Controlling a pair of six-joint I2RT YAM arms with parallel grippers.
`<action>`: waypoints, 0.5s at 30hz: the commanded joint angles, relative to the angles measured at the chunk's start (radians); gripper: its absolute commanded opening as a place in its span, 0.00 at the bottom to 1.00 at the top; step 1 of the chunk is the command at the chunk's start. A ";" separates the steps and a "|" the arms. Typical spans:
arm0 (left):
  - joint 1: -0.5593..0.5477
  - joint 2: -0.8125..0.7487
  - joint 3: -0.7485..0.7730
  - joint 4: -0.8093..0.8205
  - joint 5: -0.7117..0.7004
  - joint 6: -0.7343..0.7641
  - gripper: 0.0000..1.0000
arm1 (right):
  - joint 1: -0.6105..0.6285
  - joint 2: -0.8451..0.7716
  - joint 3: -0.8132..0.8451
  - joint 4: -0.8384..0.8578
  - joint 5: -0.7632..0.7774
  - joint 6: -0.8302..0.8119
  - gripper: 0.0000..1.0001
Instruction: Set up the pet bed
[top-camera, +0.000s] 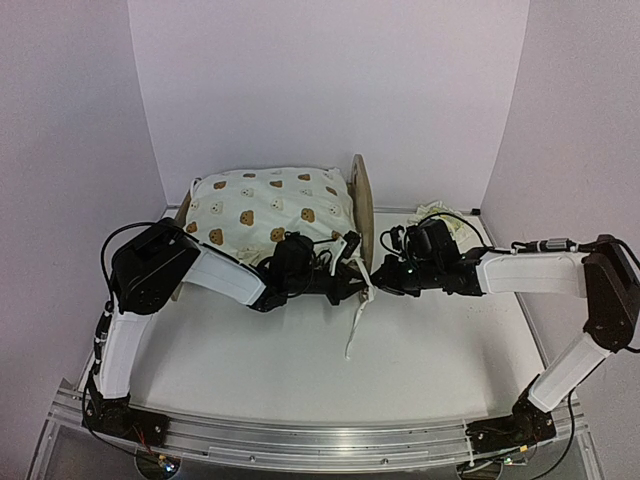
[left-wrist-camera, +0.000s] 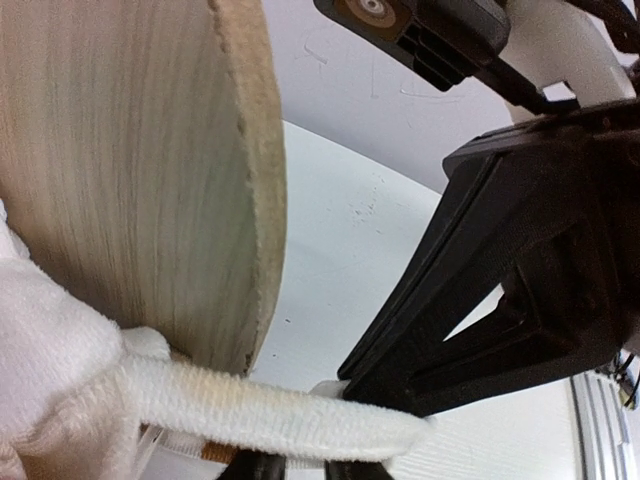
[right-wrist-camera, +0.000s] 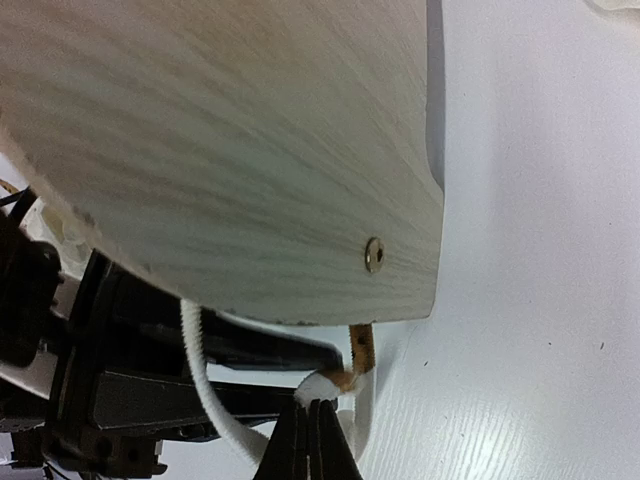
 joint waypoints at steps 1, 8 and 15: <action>-0.005 -0.035 -0.002 0.042 0.018 -0.013 0.32 | 0.001 0.005 0.011 0.042 0.016 -0.001 0.00; -0.004 -0.098 -0.058 -0.031 -0.046 0.005 0.53 | 0.001 -0.012 0.014 0.040 0.045 -0.011 0.00; -0.006 -0.175 -0.144 -0.082 -0.109 0.039 0.65 | 0.001 -0.028 0.008 0.023 0.093 -0.004 0.00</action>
